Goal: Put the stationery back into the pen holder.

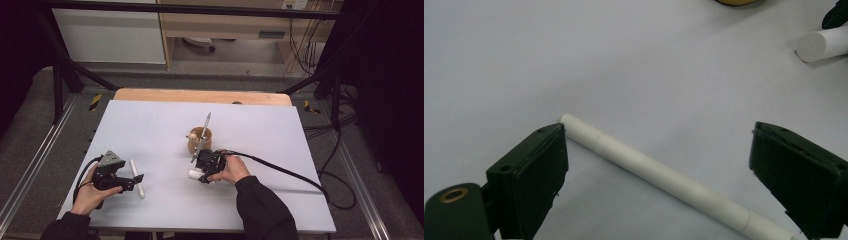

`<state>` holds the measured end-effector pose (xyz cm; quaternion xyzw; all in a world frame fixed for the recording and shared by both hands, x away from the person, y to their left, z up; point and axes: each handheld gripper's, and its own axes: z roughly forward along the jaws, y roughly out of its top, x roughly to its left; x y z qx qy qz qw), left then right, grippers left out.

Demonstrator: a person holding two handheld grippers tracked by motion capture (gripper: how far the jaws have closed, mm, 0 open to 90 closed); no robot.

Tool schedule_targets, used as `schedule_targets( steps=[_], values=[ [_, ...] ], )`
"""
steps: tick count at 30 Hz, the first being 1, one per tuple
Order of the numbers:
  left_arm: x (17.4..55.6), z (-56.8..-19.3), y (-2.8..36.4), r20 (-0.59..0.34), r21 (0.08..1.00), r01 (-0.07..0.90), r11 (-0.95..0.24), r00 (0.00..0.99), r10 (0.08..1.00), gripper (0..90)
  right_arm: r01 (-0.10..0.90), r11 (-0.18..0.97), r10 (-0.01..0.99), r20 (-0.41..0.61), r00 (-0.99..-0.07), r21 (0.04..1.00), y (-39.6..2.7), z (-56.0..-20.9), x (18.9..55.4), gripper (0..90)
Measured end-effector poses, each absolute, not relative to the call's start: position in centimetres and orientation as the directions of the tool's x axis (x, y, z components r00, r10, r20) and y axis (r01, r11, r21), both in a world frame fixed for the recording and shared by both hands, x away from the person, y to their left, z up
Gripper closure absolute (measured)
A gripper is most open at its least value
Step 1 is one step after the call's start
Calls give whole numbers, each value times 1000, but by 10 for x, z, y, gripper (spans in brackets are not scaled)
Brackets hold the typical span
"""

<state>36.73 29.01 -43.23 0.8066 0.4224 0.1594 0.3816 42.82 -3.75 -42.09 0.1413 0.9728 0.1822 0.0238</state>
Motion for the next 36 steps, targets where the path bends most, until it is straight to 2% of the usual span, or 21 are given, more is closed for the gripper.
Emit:
schedule_targets(
  steps=[10,36],
  values=[
    [367,-433,289,-66,750,560,-353,594,802,86,247,903,261,9,-965,351,-37,-423,428,696],
    [367,-433,289,-64,749,560,-354,594,802,95,305,879,318,24,-948,368,-45,-404,423,709]
  ],
)
